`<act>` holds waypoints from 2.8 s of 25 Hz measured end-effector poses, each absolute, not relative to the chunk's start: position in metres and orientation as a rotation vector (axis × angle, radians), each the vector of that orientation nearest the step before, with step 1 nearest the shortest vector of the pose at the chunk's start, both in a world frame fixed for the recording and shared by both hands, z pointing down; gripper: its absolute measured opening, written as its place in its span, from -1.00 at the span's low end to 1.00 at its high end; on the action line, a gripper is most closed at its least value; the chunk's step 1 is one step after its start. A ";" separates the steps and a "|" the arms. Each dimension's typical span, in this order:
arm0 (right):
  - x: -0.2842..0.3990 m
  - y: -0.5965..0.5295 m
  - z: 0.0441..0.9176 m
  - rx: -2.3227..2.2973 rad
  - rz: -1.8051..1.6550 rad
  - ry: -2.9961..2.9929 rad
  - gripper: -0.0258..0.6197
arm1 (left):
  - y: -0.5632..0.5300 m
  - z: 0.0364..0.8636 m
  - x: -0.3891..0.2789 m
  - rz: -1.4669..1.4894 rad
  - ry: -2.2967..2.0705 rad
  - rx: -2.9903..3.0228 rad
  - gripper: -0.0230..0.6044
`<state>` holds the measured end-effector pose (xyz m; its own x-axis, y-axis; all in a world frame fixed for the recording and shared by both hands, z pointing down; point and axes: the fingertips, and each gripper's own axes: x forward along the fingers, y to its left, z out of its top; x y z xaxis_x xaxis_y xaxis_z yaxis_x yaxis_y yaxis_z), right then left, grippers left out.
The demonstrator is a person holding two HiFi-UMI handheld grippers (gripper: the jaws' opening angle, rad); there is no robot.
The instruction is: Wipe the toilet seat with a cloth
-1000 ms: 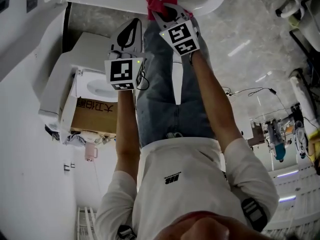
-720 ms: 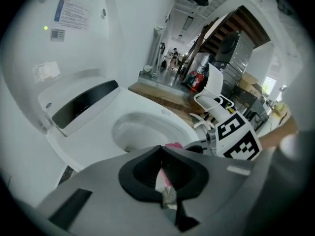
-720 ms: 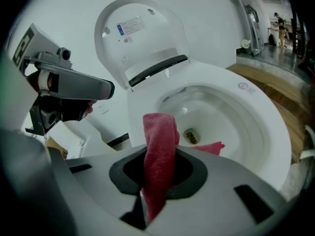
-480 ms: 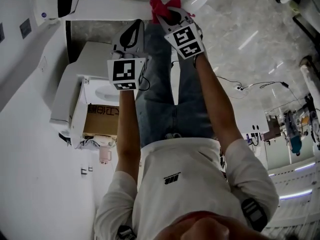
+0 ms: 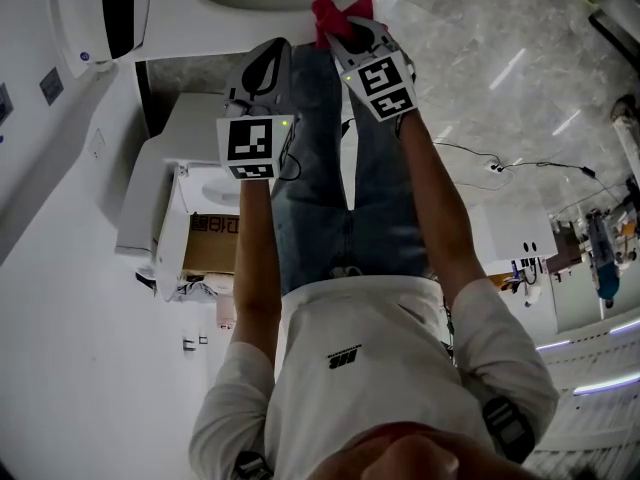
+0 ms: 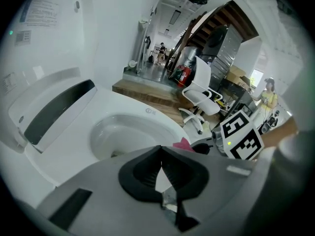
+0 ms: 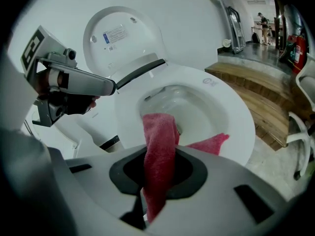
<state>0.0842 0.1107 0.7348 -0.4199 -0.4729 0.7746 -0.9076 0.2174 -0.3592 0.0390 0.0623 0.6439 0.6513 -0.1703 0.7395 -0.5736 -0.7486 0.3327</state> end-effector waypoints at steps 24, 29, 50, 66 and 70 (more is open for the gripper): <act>0.174 0.113 0.736 1.459 1.117 -1.844 -0.77 | 0.059 0.646 0.089 0.968 -0.511 2.344 -0.89; 0.192 0.108 0.736 1.494 1.108 -1.820 -0.77 | 0.057 0.647 0.099 0.965 -0.512 2.339 -0.89; 0.241 0.038 0.739 1.580 1.047 -1.781 -0.77 | 0.014 0.650 0.131 0.906 -0.582 2.312 -0.89; 0.249 -0.028 0.739 1.619 0.962 -1.735 -0.77 | -0.042 0.647 0.128 0.825 -0.683 2.317 -0.89; 0.245 -0.050 0.737 1.616 0.936 -1.741 -0.77 | -0.057 0.645 0.122 0.799 -0.716 2.320 -0.89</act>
<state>0.2447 -0.0497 0.7373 -0.0980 -0.5868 0.8038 -0.9941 0.0200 -0.1066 0.1217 -0.0569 0.6450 0.6770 -0.2935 0.6749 -0.6391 -0.6892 0.3414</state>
